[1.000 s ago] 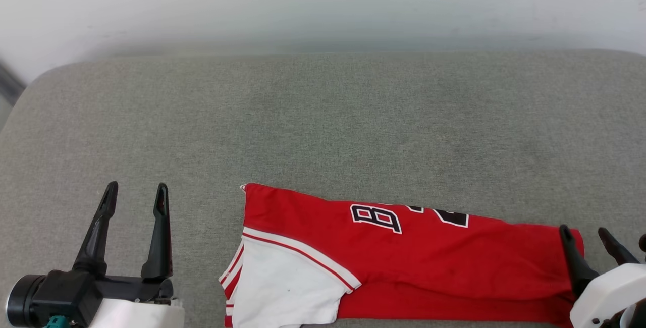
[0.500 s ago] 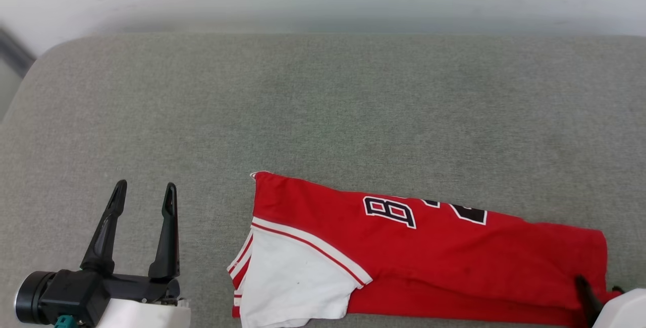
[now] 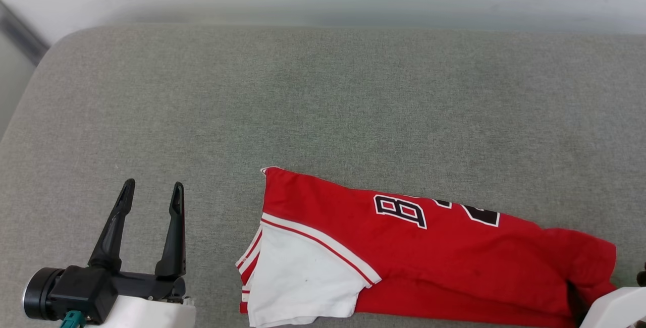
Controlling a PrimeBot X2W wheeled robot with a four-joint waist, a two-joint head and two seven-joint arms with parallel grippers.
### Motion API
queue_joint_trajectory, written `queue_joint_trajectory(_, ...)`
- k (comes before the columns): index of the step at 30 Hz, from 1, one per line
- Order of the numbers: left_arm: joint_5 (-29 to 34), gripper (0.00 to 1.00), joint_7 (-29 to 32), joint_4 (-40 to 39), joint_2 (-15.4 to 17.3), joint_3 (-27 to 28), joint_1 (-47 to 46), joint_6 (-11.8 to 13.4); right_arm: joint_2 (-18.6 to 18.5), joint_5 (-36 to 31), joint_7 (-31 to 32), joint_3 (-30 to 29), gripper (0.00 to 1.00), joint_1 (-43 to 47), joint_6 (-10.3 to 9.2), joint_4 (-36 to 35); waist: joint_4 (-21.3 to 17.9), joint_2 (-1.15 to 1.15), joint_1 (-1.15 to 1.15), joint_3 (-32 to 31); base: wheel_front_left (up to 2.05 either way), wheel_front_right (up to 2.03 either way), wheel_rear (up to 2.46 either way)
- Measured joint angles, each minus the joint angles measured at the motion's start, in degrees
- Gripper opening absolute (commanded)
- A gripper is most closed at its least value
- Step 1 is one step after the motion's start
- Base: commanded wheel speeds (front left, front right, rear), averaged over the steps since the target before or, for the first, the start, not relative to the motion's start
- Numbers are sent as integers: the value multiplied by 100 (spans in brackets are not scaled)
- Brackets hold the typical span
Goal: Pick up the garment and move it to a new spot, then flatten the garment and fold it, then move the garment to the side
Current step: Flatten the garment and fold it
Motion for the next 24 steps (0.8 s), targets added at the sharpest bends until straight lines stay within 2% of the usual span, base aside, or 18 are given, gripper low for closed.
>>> queue_joint_trajectory(1, -1, 100, 0, 4, 8, 1, 0, 0, -21, -1, -23, 64, 100, 0, -4, 27, 2, 0, 0, -9, 0, 0, 0)
queue_joint_trajectory(2, -5, 100, 0, 8, 11, 3, 0, 0, -51, 7, -43, 137, 65, -1, -5, 49, 3, 0, 0, -21, 0, 0, 0)
queue_joint_trajectory(3, -16, 100, 0, 10, 13, 5, 0, 0, -65, 44, -68, 183, 36, -3, -7, 68, 2, 0, 0, -35, 0, 0, 0)
queue_joint_trajectory(4, -18, 100, 0, 19, 16, 10, 1, 0, -68, 64, -109, 219, 0, -7, -7, 85, -1, 0, 0, -52, 0, 0, 0)
queue_joint_trajectory(8, -43, 100, 0, 55, 34, 25, 23, 0, -33, 55, -278, 338, 0, -59, 31, 168, -28, 0, 0, -140, 0, 0, 0)
queue_joint_trajectory(13, -56, 100, 0, 63, 46, 15, 78, 0, -114, -97, -453, 149, 0, -91, 64, 248, -78, 0, 0, -283, 0, 0, 0)
queue_joint_trajectory(24, -59, 100, 0, 47, 59, -33, 151, 0, -675, -732, -623, -719, 0, -306, 59, 163, -215, 0, 0, -426, 0, 0, 0)
